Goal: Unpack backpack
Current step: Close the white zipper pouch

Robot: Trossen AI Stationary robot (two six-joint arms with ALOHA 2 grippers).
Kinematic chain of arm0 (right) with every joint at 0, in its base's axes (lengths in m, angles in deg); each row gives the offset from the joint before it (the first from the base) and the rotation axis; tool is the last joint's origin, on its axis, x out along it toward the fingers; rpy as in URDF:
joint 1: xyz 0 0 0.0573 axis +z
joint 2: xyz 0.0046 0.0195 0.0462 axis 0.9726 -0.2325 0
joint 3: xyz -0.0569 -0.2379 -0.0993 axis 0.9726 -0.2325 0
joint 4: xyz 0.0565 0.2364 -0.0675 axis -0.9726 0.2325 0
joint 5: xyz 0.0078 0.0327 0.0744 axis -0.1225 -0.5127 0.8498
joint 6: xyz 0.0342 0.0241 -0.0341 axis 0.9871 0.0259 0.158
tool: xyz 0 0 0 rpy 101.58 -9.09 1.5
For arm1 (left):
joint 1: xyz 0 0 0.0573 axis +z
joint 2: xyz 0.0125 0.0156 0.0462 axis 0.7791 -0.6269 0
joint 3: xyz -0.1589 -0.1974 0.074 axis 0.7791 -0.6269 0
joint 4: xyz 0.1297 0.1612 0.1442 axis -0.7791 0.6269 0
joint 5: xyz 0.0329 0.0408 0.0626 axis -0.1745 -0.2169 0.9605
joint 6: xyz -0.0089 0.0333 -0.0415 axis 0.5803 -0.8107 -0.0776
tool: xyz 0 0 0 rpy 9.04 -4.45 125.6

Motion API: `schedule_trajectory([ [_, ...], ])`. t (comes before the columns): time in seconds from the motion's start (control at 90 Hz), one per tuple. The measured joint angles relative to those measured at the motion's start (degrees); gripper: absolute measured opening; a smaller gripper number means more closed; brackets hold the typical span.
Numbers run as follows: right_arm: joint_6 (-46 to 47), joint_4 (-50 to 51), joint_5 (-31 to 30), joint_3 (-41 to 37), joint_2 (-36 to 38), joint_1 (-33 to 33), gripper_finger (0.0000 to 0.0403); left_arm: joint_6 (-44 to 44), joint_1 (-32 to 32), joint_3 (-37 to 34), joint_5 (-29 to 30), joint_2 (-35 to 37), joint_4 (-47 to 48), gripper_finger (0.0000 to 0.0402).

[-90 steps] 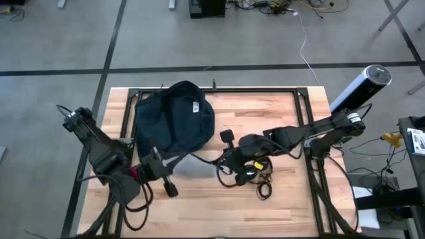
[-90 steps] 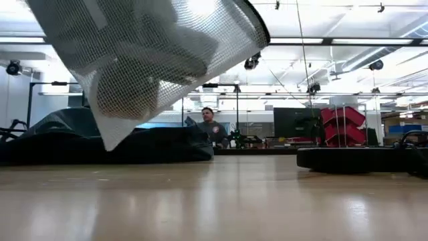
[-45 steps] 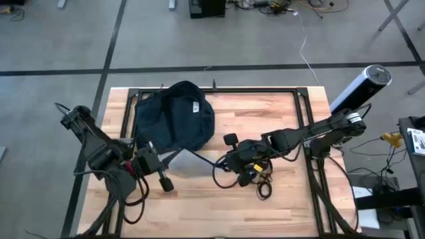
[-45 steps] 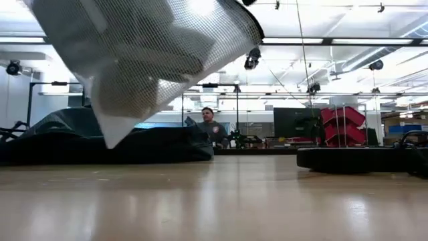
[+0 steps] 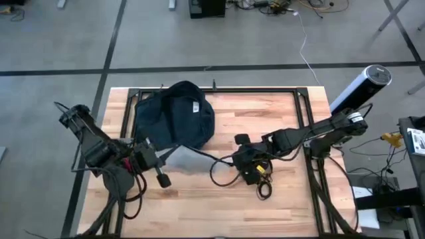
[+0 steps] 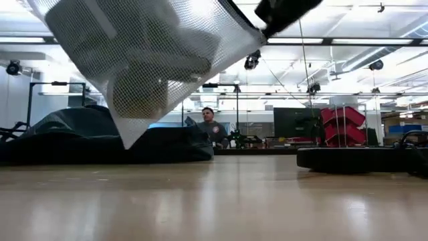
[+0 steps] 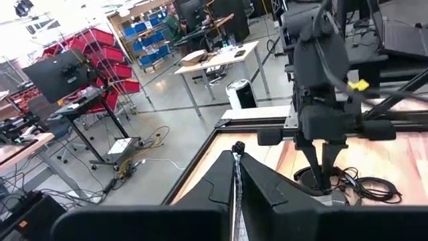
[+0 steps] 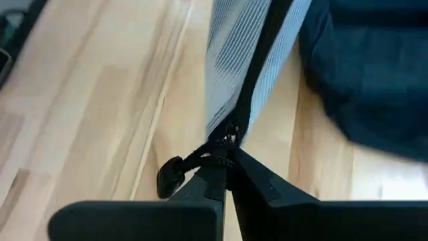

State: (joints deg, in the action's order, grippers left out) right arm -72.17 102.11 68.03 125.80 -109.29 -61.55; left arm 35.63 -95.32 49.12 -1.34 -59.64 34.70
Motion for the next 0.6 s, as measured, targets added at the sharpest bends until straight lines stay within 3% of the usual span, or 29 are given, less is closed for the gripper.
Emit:
schedule_trajectory([
  [0.6, 0.1, 0.8, -3.0, -7.9, 0.1, 0.0, 0.0001, 0.2, 0.1, 0.0, 0.5, 0.4, -0.1, 0.0],
])
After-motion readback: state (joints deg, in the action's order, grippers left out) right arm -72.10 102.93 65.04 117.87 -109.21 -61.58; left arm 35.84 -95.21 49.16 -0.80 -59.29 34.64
